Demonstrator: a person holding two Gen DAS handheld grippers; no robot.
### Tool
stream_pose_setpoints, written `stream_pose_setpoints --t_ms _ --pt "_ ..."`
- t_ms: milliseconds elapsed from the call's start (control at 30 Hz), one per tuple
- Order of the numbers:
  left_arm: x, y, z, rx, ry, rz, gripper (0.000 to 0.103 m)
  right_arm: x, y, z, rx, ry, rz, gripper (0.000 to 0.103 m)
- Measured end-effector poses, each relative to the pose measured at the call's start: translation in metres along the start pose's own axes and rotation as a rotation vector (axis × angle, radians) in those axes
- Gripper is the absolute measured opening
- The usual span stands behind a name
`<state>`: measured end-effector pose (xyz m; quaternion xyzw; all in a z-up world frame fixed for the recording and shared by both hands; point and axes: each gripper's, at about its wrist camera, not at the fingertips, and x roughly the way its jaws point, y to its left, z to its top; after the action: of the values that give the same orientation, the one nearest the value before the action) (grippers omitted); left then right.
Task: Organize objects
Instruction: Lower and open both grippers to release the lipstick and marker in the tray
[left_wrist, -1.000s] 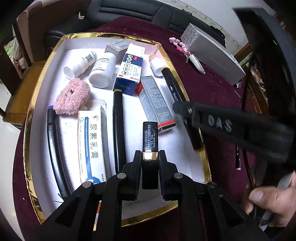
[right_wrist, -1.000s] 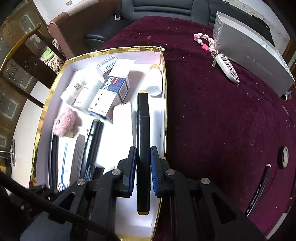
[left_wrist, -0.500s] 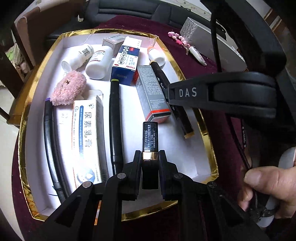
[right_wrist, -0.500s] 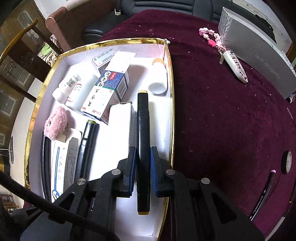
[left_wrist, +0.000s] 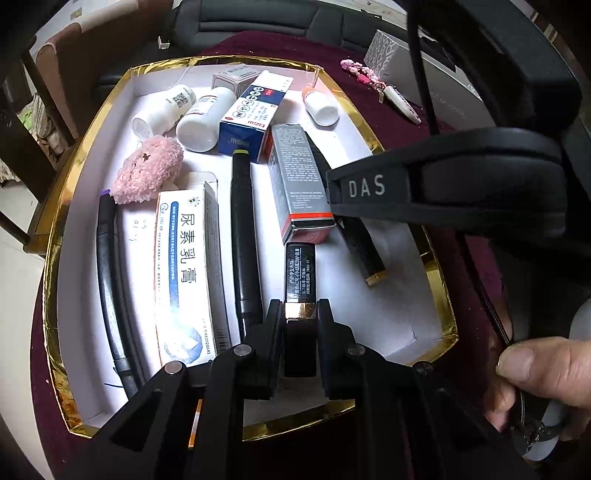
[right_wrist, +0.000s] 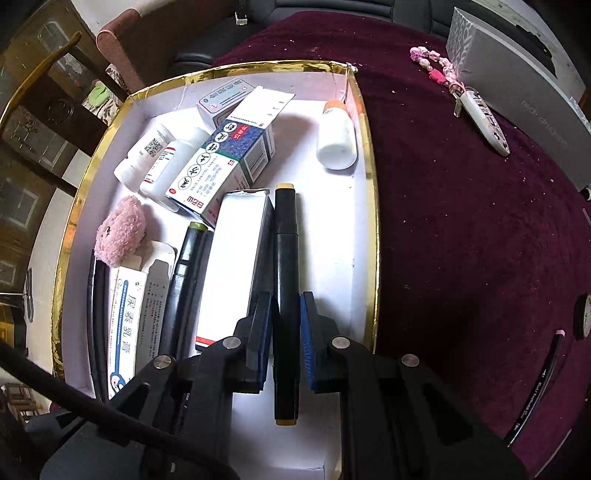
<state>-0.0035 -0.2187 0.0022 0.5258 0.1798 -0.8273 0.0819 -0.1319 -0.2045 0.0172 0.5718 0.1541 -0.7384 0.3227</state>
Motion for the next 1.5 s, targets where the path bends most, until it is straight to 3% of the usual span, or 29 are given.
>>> stream_pose_setpoints --t_ms 1000,1067,1300,1500 --pt "-0.005 -0.003 0.001 -0.008 -0.016 -0.009 0.015 -0.028 -0.007 -0.009 0.037 -0.057 0.047 0.013" --pt "-0.008 -0.003 0.002 -0.012 -0.023 -0.006 0.015 -0.034 -0.009 -0.012 0.047 -0.065 0.053 0.017" --pt "-0.022 0.000 -0.003 -0.009 -0.062 -0.013 0.015 -0.065 -0.030 -0.030 0.131 -0.126 0.101 0.018" --pt "-0.031 -0.017 0.015 0.036 -0.094 -0.023 0.015 -0.087 -0.071 -0.049 0.227 -0.165 0.104 0.020"
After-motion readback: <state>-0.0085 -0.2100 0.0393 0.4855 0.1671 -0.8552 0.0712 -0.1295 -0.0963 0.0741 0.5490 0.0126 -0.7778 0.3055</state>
